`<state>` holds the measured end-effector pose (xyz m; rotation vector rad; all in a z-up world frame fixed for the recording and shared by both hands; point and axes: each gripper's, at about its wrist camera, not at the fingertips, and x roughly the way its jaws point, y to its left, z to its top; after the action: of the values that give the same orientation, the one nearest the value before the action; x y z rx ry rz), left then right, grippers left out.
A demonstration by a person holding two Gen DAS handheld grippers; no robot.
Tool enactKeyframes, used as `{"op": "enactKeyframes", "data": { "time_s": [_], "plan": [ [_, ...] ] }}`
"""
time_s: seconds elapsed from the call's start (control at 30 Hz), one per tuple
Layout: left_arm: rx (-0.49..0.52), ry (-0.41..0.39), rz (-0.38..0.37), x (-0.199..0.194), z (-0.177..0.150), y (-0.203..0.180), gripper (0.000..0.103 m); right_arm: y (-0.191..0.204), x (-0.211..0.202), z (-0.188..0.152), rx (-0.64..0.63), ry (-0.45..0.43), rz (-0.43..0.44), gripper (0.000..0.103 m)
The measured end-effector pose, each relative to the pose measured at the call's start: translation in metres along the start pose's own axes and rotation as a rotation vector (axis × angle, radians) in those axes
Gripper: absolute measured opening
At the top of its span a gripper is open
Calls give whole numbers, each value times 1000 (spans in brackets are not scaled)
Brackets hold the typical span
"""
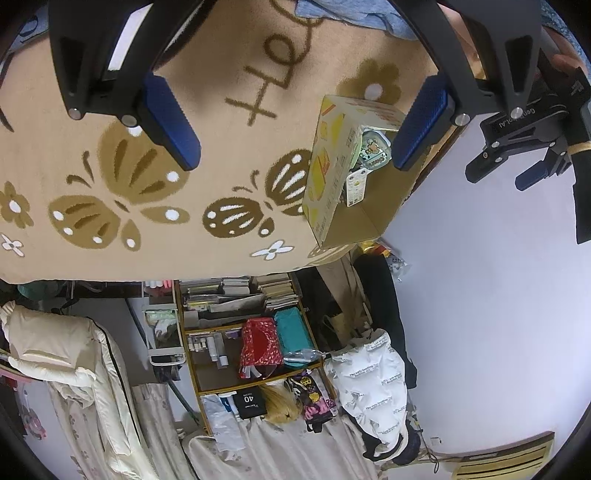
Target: Organize rigid objects
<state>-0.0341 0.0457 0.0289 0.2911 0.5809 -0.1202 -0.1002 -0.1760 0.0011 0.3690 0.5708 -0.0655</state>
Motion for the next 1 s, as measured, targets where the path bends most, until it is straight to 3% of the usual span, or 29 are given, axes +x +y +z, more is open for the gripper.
{"op": "enactKeyframes", "data": {
  "time_s": [1.0],
  "plan": [
    [19,-1,-15,-1,-1,-2,102,-6,-6,5,23,-7,-12,103]
  ]
}}
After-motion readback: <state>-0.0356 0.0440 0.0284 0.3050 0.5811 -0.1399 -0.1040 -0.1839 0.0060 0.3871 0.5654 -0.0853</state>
